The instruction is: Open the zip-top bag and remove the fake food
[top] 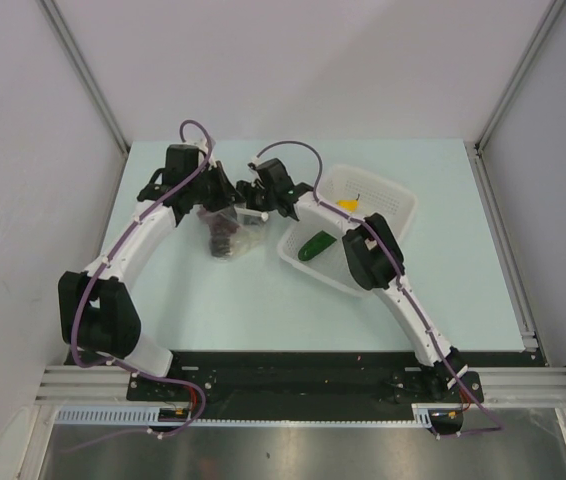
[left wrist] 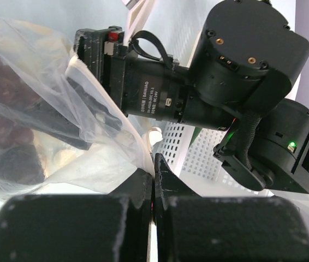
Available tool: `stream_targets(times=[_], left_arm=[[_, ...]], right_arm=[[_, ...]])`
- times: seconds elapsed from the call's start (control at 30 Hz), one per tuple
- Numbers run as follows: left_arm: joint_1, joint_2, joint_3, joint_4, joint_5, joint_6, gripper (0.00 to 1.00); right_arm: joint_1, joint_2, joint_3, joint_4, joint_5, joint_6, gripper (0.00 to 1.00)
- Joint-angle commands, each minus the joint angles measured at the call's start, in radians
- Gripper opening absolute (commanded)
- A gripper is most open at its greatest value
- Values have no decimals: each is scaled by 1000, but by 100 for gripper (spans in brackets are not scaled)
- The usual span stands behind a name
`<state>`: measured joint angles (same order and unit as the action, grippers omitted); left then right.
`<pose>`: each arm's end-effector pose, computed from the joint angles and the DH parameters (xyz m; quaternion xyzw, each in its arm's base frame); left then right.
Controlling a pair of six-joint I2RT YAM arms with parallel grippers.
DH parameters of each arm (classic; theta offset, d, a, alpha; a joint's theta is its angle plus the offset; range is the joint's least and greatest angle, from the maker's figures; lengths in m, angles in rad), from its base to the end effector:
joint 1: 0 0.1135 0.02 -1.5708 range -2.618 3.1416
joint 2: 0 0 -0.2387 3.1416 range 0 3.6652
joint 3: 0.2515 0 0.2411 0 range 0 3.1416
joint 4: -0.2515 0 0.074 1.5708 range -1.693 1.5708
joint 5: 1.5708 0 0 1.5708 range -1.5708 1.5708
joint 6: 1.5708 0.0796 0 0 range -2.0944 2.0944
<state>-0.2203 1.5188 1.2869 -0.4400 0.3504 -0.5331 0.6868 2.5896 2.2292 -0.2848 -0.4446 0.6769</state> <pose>0.3503 -0.1064 0.2640 -0.0633 0.8879 -0.3034 0.3401 0.4264 0.3939 0.1248 -0.1027 0.8723 0.4276 0.2138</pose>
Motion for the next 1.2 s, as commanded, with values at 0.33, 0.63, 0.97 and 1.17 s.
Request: stream_targets(times=[0.33,0.63,0.97,1.17], left_arm=[[-11,-45,-5,26,36,-2,0],[-7,-34,-3,23,19,9,0],[19,-9,18,29,1,18,0],[45,-6,17,24,6,30,0]], right_arm=[[34,115,106,-122,76,-28,52],[17,20,115,-106,72,-46,17],[-4,-129,73,-132,73,-89,9],[-7,-187,75,-189,93,-123,9]])
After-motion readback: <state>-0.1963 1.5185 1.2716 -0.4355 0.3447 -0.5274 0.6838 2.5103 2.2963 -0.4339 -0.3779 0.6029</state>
